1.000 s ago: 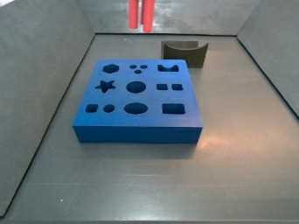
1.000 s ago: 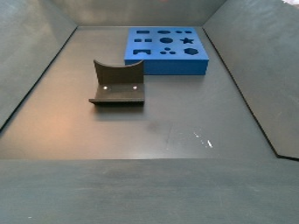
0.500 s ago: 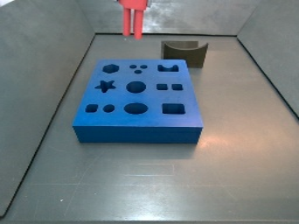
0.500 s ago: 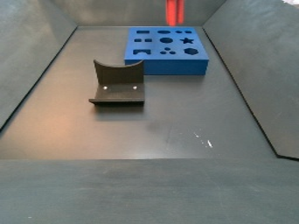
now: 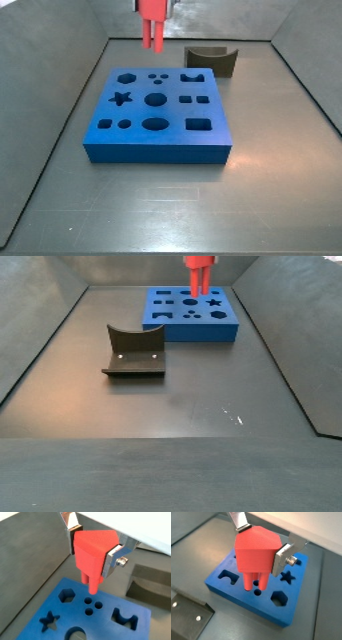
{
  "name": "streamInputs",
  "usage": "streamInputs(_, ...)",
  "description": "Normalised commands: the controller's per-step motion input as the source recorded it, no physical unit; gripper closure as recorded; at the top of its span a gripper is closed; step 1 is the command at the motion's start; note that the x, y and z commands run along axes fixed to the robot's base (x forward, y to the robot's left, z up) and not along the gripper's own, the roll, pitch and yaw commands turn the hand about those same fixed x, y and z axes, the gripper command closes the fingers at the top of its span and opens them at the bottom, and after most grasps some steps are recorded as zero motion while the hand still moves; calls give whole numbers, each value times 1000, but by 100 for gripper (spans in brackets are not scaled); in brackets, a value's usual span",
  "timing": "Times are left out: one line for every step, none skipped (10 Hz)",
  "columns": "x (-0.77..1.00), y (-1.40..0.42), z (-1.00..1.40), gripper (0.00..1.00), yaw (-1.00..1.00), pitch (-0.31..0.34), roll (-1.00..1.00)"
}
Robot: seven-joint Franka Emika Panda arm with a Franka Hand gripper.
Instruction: Insert the 3 prong object.
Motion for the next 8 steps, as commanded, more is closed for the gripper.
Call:
streamInputs(-6,0,-220,100,-1000,0,63)
streamInputs(0,0,-329,100,-1000,-3,0)
streamInputs(0,-43,-314,100,-1000,-99,-80)
streamInputs(-34,-74,-331,100,-954,-170,-121)
streamInputs(-37,-71,-334,100,-951,-164,-124)
streamInputs(0,-243,-157,100,-251,-29,0)
streamInputs(-109,-177,-154,100,0,-90,0)
streamInputs(0,0,-77,100,0,-39,-10)
